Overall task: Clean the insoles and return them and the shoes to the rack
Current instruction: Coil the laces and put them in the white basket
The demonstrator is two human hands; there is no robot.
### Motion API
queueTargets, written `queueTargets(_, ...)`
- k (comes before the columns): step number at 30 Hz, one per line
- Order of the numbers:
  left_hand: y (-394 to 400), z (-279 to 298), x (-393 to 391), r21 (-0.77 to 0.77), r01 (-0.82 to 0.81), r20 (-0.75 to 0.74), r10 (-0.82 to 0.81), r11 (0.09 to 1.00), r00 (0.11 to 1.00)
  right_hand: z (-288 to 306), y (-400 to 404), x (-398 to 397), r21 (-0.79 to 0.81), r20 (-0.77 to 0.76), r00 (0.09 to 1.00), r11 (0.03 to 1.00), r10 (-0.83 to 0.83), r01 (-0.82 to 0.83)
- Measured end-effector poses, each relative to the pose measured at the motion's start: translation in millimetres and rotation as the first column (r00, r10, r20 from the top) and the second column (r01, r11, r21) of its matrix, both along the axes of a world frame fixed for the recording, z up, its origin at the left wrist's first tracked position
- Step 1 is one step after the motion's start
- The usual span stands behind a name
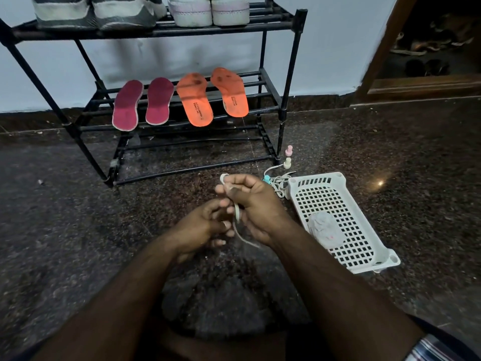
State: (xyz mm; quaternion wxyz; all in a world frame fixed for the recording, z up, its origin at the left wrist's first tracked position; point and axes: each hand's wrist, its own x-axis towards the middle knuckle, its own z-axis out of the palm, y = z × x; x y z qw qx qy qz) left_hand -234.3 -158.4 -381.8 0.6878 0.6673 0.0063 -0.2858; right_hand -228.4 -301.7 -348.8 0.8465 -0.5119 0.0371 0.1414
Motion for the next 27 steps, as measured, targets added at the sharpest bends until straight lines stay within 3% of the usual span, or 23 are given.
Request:
queueTargets(2,-7.2,1.5,-3.9,-0.02,0.036,-0.003,-0.036,0.999,0.999,2.4,4.3,1.4,0.017,0.018,1.0,1.0,-0.024,0.023)
queueTargets(4,-9.1,4.3,-2.8,-0.02,0.001,0.007,-0.001,1.0,1.0,2.7,-1.4,6.2,-0.068,0.061,0.996,0.996,-0.061,0.065)
queueTargets(6,-2.2,7.3,4.1,-0.072,-0.116,-0.008,0.116,0.991,0.993,-0.8,-19.1,12.4,-0.315,0.184,0.98,0.939,-0.078,0.134)
queueTargets(7,3.5,9.8,7.3,-0.136,-0.166,-0.024,0.164,0.977,0.986,-5.9,-29.0,14.1,-0.487,0.23,0.973,0.865,-0.004,0.119)
queueTargets(9,12.3,16.1,10.2,-0.283,-0.209,-0.047,0.204,0.936,0.978,-18.5,-39.1,11.2,-0.804,0.159,0.941,0.592,0.298,-0.051)
queueTargets(11,16.5,21.9,11.1,-0.381,-0.218,-0.042,0.219,0.899,0.975,-38.0,-39.4,8.6,-0.97,0.002,0.85,0.207,0.527,-0.126)
queueTargets(13,23.3,22.8,15.0,-0.412,-0.276,-0.028,0.291,0.868,0.956,-50.4,-43.3,9.0,-0.994,-0.099,0.847,-0.014,0.522,-0.108)
queueTargets(15,34.0,20.7,20.7,-0.345,-0.384,-0.008,0.406,0.856,0.914,-54.3,-54.3,12.4,-0.989,-0.127,0.904,-0.12,0.408,-0.084)
queueTargets(16,38.6,18.1,22.3,-0.226,-0.426,0.057,0.449,0.876,0.892,-53.8,-59.1,14.0,-0.991,-0.089,0.932,-0.129,0.352,-0.046)
queueTargets(17,41.3,15.3,22.4,-0.033,-0.441,0.181,0.439,0.897,0.88,-52.6,-60.3,15.1,-0.997,-0.021,0.953,-0.079,0.304,0.003)
queueTargets(19,34.1,8.6,17.1,0.264,-0.284,0.326,0.192,0.922,0.926,-43.7,-47.1,13.3,-0.984,0.141,0.955,0.142,0.26,0.107)
queueTargets(21,17.5,-1.4,10.5,0.266,0.002,0.32,-0.09,0.964,0.943,-32.7,-24.3,10.2,-0.929,0.231,0.928,0.348,0.293,0.121)
queueTargets(22,11.3,-5.8,9.1,0.257,0.049,0.335,-0.137,0.965,0.932,-28.6,-15.2,7.9,-0.904,0.257,0.917,0.411,0.306,0.117)
queueTargets(27,17.7,-13.1,18.7,0.401,-0.006,0.371,-0.157,0.916,0.915,-15.6,-10.0,3.1,-0.855,0.306,0.895,0.507,0.326,0.108)
